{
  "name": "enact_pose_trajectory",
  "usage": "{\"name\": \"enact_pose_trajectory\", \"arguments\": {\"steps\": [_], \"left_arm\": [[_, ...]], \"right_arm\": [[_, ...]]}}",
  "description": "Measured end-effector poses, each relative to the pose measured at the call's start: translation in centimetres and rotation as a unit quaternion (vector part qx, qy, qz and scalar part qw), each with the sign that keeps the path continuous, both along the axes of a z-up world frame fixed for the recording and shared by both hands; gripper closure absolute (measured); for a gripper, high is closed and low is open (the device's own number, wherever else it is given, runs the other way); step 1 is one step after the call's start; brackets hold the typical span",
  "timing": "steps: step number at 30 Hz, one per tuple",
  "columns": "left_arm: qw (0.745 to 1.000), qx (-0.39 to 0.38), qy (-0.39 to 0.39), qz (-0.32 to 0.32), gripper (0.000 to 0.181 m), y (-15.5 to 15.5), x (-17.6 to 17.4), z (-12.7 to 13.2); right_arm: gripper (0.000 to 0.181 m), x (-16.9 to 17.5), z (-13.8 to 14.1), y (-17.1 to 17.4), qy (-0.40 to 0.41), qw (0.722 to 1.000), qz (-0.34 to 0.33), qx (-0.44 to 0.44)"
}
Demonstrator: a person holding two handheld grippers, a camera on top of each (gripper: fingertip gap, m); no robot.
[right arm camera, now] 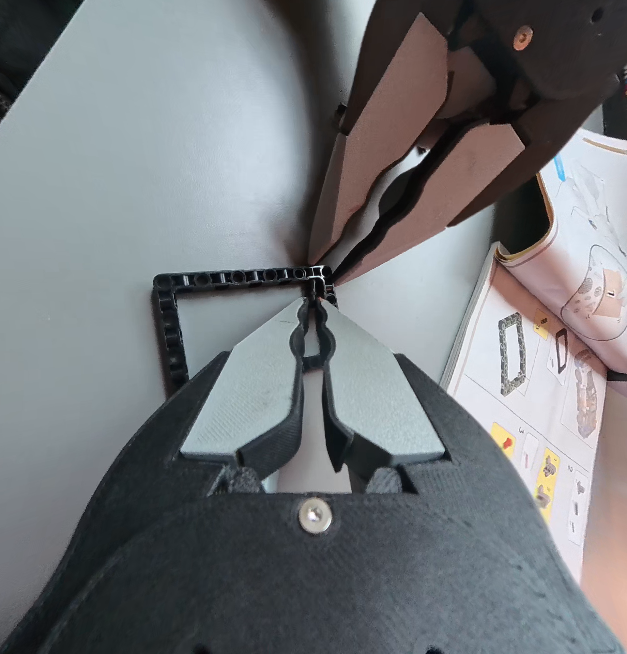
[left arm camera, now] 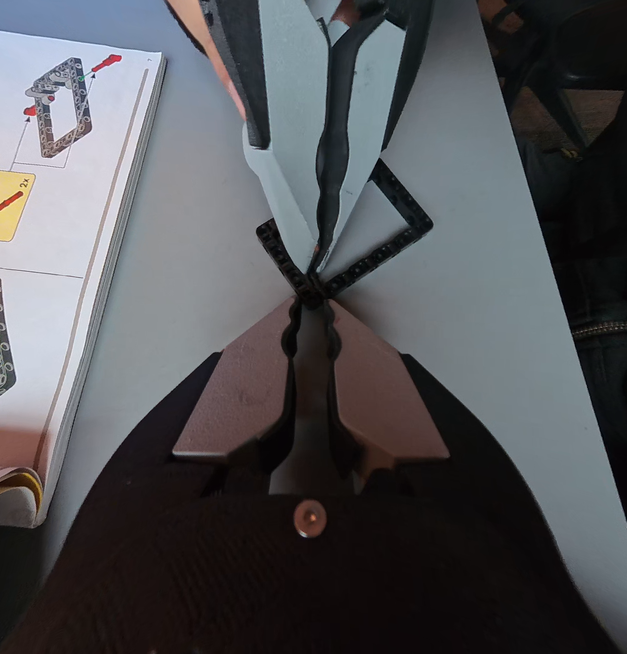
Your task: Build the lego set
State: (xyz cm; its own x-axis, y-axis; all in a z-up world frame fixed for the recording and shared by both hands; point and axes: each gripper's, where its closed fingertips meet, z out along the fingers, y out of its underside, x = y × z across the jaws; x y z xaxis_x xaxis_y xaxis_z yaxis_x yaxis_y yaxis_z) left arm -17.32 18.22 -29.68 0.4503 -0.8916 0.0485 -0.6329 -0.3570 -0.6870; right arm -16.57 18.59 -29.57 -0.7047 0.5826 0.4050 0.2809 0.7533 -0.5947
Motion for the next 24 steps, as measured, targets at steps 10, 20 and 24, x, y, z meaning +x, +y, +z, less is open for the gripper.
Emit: {"name": "enact_pose_trajectory", "arguments": {"steps": [10, 20, 24], "left_arm": [[0.999, -0.030, -0.015, -0.020, 0.172, -0.1, -0.6, 0.0], [0.998, -0.045, -0.021, -0.040, 0.172, -0.2, -0.8, 0.0], [0.998, -0.048, -0.021, -0.047, 0.172, -0.1, -0.7, 0.0]], "right_arm": [[0.181, -0.6, 0.1, 0.0, 0.093, 0.966, 0.021, 0.241], [0.181, -0.9, 0.2, -0.2, 0.158, 0.943, 0.068, 0.284], [0.181, -1.1, 0.2, -0.6, 0.175, 0.937, 0.084, 0.290]]}}
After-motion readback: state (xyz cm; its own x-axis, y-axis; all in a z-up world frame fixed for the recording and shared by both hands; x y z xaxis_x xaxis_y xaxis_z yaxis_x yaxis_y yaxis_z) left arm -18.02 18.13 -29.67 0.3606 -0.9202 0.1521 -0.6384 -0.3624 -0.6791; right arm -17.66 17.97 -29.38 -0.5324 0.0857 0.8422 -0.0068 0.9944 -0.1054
